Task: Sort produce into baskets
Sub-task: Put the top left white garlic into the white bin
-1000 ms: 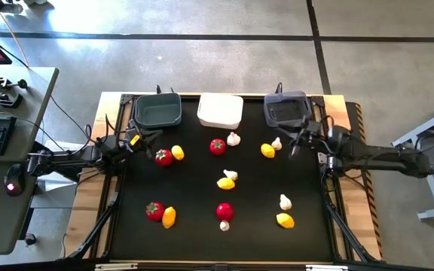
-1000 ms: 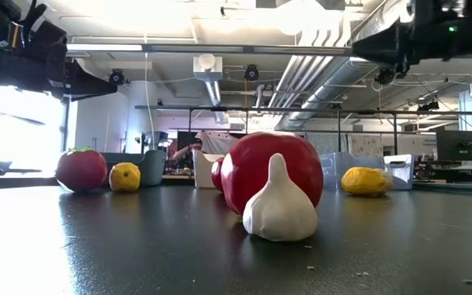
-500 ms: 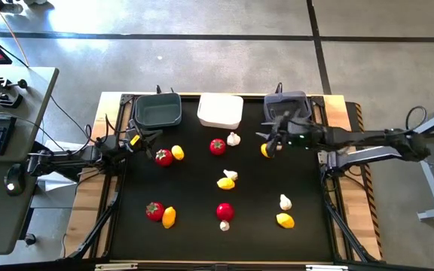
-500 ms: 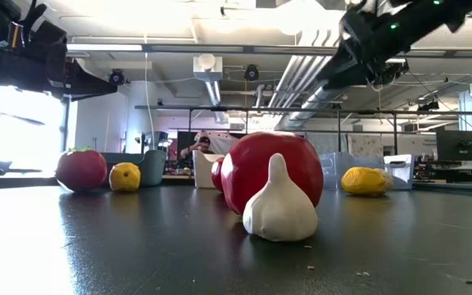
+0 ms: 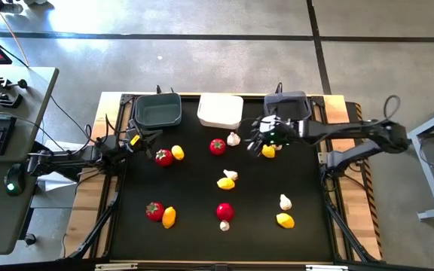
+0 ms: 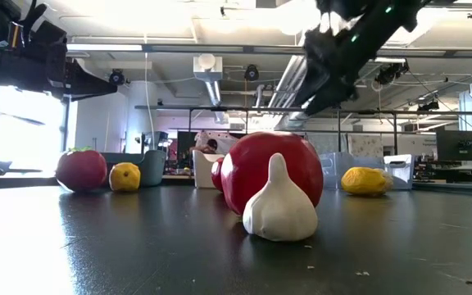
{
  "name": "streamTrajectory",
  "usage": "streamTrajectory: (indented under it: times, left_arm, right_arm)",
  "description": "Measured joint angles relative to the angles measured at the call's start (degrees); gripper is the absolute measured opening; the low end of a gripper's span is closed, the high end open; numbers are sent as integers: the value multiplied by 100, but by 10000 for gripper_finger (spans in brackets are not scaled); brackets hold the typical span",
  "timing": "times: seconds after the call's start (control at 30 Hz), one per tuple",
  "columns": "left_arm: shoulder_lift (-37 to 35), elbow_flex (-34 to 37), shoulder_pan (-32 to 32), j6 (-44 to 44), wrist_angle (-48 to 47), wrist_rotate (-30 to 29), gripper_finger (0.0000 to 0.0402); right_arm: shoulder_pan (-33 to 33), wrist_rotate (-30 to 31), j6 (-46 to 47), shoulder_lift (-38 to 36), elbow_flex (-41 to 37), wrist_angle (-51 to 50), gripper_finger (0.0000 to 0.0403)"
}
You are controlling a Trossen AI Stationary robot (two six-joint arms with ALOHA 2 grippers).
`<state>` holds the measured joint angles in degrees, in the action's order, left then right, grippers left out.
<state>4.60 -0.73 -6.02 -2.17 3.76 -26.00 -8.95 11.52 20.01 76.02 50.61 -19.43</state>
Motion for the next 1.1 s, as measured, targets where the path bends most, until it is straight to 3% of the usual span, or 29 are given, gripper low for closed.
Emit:
streamTrajectory:
  times: [0.1,0.2,0.27,0.47,0.77,0.93,1.1]
  left_arm:
    - [0,0,0,0,-1,0,0]
    - [0,0,0,0,0,2,0]
    - [0,0,0,0,0,0,0]
    - [0,-1,0,-1,1,0,0]
    - [0,-1,0,-1,1,0,0]
    - [0,0,0,0,1,0,0]
    - [0,1,0,-1,0,0,0]
  right_arm:
    - [-18,116,-339,484,0,414,239]
    - [-44,-260,-526,723,29,491,239]
    - [-38,-201,-717,782,35,539,239]
    - [-168,-19,-843,657,35,538,235]
    - [-529,-84,-956,519,35,690,180]
    - [-563,-91,-983,521,35,1057,173]
    - [-466,-692,-998,521,37,1068,174]
